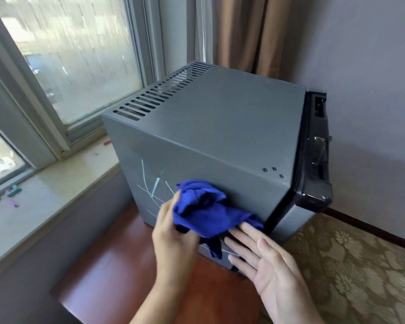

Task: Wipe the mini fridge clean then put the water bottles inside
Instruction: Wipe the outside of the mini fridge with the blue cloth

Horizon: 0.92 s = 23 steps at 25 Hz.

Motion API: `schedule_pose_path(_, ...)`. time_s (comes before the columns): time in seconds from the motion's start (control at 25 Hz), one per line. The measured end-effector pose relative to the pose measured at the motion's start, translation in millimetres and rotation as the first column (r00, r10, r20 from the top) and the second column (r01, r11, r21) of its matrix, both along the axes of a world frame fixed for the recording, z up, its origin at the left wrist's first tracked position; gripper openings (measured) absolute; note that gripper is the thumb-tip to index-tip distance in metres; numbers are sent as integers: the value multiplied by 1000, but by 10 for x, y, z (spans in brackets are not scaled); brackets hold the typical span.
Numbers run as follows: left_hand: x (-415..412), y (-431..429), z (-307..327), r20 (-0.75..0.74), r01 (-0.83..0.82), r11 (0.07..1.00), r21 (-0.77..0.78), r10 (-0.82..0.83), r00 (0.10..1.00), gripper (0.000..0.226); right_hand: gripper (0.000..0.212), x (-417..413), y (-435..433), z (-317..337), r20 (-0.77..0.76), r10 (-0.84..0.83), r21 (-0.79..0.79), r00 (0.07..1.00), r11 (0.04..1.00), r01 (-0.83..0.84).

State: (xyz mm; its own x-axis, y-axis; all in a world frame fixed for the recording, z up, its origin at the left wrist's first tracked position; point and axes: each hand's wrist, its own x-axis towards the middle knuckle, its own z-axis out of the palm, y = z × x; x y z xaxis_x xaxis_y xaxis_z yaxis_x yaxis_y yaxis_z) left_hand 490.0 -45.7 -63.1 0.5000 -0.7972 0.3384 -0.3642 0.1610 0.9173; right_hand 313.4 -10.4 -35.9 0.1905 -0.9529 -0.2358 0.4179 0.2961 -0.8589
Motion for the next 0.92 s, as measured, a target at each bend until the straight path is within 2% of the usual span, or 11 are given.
schedule_pose_path(0.08, 395, -165, 67, -128, -120, 991, 57, 127, 984, 38, 105, 153, -94, 17, -33, 49, -20, 998, 999, -50)
schedule_pose_path(0.16, 816, -356, 181, -189, -188, 978, 90, 202, 961, 26, 103, 363, -167, 5, -67, 78, -10, 995, 997, -79)
schedule_pose_path(0.32, 1449, -637, 299, -187, -146, 980, 137, 170, 968, 7, 96, 905, -310, -27, -102, 109, 12, 989, 994, -108)
schedule_pose_path(0.44, 1501, -660, 319, -263, -100, 987, 124, 130, 956, 9, 93, 1218, -421, 11, -120, 160, -11, 980, 987, -162)
schedule_pose_path(0.56, 1396, -634, 257, -296, -84, 992, 97, 110, 949, 10, 65, 1360, -475, -20, -180, 168, 29, 969, 986, -165)
schedule_pose_path(0.64, 1301, -573, 174, -337, -60, 992, 115, 96, 937, 16, 56, 1372, -443, -76, -202, 162, 116, 966, 983, -141)
schedule_pose_path(0.8, 802, -327, -97, -394, 1, 972, 234, 94, 914, 20, 70, 1112, -227, -225, -249, 72, 281, 966, 960, 1)
schedule_pose_path(0.92, 328, -95, -151, -338, 62, 971, 232, 21, 941, 44, 80, 809, -60, -259, -264, -32, 356, 964, 926, 128)
